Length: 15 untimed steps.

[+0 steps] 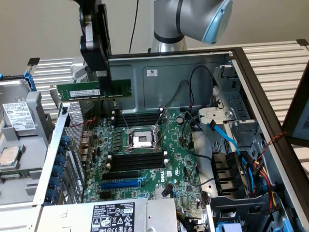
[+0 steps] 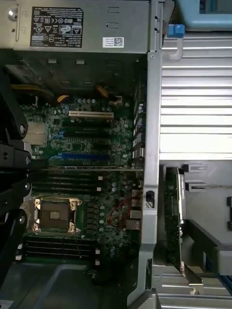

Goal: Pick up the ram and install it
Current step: 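Pick up the ram and move it above insertion slot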

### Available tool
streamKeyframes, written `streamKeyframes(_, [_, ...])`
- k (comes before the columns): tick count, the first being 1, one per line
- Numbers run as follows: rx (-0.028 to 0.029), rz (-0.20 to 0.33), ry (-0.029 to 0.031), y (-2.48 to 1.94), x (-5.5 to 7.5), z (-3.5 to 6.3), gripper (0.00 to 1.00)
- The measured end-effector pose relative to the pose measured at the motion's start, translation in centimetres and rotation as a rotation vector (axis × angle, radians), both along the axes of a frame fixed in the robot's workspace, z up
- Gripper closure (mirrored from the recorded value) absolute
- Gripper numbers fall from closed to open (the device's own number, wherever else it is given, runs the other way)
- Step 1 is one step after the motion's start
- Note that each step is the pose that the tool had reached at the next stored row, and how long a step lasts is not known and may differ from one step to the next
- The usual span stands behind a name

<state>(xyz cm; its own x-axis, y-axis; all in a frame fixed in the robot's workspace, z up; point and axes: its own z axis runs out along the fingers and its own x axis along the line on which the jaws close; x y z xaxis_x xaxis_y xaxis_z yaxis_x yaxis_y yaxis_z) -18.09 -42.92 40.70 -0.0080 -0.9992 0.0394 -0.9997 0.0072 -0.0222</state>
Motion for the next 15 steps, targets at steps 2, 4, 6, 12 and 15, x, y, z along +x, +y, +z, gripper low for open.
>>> streamKeyframes(2, [0.0001, 0.000, 0.0002, 0.01, 0.9, 0.00, 0.88])
streamKeyframes(4, [0.0001, 0.000, 0.0007, 0.03, 1.8, 0.00, 0.88])
streamKeyframes(6, [0.0000, 0.000, 0.0015, 0.09, 2.7, -0.01, 0.88])
streamKeyframes(12, [0.0001, 0.000, 0.0033, 0.81, 5.0, -0.05, 0.88])
streamKeyframes(15, [0.0000, 0.000, 0.0043, 1.44, 5.6, -0.06, 0.88])
